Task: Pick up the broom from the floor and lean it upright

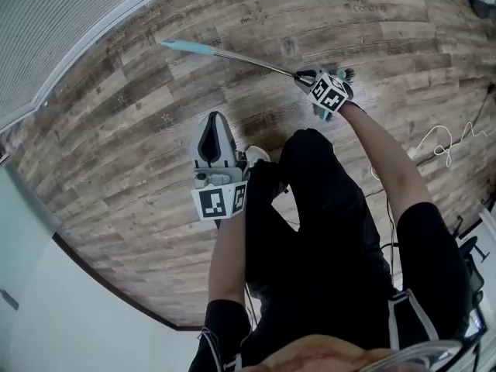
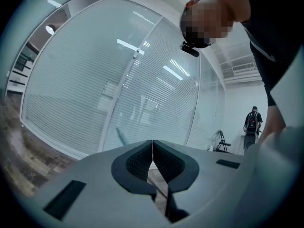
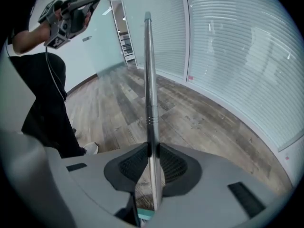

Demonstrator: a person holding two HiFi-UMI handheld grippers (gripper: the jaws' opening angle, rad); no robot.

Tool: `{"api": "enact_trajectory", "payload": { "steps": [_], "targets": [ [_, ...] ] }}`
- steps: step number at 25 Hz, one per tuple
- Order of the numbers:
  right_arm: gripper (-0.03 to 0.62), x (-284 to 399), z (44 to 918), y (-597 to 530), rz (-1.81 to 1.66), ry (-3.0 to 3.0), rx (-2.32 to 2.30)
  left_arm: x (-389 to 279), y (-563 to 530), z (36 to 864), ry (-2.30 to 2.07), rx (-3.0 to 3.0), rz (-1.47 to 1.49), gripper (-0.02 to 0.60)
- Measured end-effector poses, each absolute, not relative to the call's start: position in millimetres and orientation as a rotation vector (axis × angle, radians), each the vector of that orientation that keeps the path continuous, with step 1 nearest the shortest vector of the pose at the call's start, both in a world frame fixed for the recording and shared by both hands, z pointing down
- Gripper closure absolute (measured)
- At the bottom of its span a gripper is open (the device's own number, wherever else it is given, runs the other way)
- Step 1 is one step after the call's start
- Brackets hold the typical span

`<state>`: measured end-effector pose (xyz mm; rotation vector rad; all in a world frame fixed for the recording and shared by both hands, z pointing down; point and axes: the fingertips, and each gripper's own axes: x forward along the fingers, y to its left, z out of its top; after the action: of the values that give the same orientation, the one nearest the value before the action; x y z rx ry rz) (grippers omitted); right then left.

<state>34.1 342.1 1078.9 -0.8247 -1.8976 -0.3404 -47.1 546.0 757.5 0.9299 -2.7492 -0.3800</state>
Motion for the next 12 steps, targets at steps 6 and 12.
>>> {"api": "enact_trajectory", "payload": {
  "steps": [6,12],
  "targets": [
    [0.513,49,987,347,-0.335,-2.007,-0.789,-32,554,763,-2.652,0.953,-0.448,0.561],
    [0.513,62,911,371,-0.266,-2.092,-0.769,-20,552,751,-2.546,1.013,-0.241,0.561]
  ]
}}
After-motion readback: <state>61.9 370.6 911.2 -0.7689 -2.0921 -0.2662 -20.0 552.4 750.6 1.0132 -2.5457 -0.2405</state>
